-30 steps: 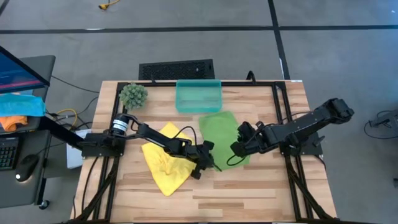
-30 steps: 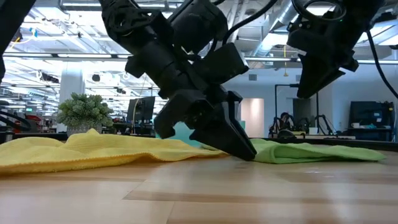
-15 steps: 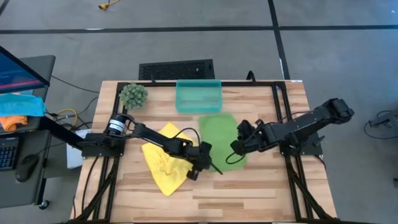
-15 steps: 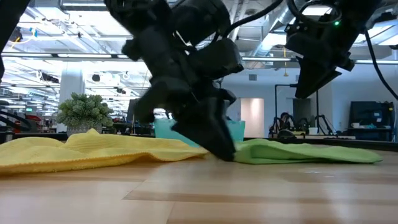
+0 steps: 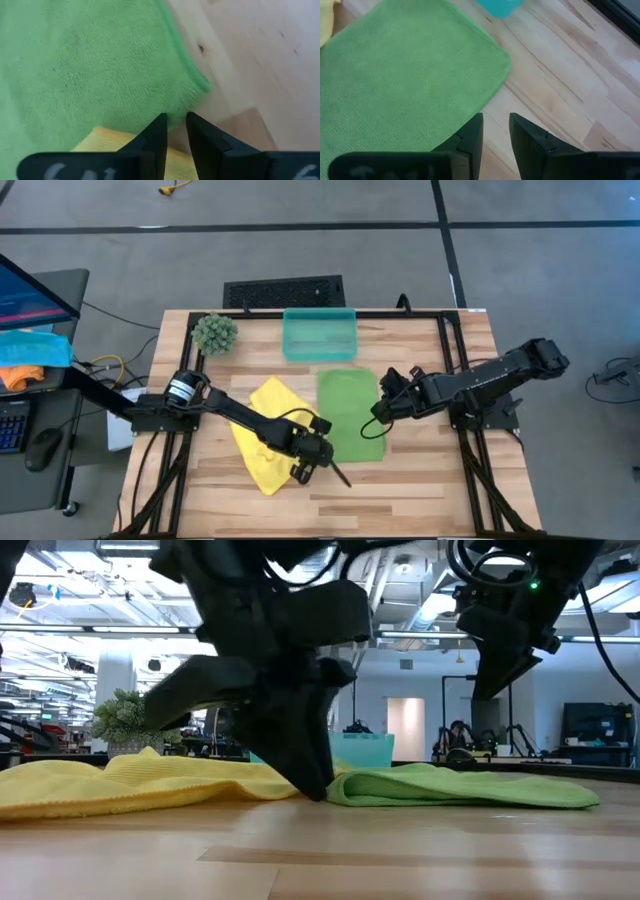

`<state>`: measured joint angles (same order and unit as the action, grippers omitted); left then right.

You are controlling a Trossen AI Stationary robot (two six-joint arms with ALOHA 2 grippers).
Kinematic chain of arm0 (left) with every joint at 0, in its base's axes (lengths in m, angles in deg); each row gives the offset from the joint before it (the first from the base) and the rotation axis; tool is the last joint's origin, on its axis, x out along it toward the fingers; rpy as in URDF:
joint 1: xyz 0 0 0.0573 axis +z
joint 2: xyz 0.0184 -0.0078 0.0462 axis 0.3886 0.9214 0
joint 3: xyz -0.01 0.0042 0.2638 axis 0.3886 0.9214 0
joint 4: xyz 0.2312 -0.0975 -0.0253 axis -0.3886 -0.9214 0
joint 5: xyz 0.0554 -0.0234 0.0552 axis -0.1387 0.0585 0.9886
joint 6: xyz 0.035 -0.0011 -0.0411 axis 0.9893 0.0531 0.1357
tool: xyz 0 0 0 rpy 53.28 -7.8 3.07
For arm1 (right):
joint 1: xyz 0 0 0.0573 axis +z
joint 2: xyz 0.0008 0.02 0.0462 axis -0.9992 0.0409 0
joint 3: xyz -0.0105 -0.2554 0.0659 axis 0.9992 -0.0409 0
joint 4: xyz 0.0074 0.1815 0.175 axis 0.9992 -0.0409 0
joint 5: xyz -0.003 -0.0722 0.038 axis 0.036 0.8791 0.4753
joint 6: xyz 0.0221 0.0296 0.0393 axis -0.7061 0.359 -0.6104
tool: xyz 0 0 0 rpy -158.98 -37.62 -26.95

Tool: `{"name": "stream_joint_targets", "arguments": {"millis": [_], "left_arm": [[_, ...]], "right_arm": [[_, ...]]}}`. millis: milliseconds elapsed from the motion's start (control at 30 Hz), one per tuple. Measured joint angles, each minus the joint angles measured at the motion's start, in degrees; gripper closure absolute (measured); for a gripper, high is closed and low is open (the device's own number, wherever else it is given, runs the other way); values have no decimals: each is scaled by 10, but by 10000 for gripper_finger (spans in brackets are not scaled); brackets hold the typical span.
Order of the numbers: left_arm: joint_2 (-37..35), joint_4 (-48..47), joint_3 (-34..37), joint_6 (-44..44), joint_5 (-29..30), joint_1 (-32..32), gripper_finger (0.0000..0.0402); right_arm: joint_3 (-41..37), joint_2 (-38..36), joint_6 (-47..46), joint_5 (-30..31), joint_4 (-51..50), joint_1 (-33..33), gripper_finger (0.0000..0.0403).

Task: Roll microfiber towels into tight, uniform cylinder then place into a basket
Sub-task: Fold the green microfiber cloth

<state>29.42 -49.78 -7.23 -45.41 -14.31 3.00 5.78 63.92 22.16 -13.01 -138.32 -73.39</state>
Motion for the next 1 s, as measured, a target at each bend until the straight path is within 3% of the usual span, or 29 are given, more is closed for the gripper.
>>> {"name": "stream_joint_targets", "arguments": {"millis": [333,633,800,1000], "left_arm": [[-39,-16,-2,10,71,-27,335],[-86,-25,-3,-6,144,-78,335],[-83,-83,-3,-90,161,-81,335],[-82,-125,49,-168,164,-58,335]], "right_arm": [[35,0,15,0,-5,33,285],[71,0,15,5,-3,163,285],[92,0,15,60,2,219,285],[100,0,15,90,1,246,285]]}}
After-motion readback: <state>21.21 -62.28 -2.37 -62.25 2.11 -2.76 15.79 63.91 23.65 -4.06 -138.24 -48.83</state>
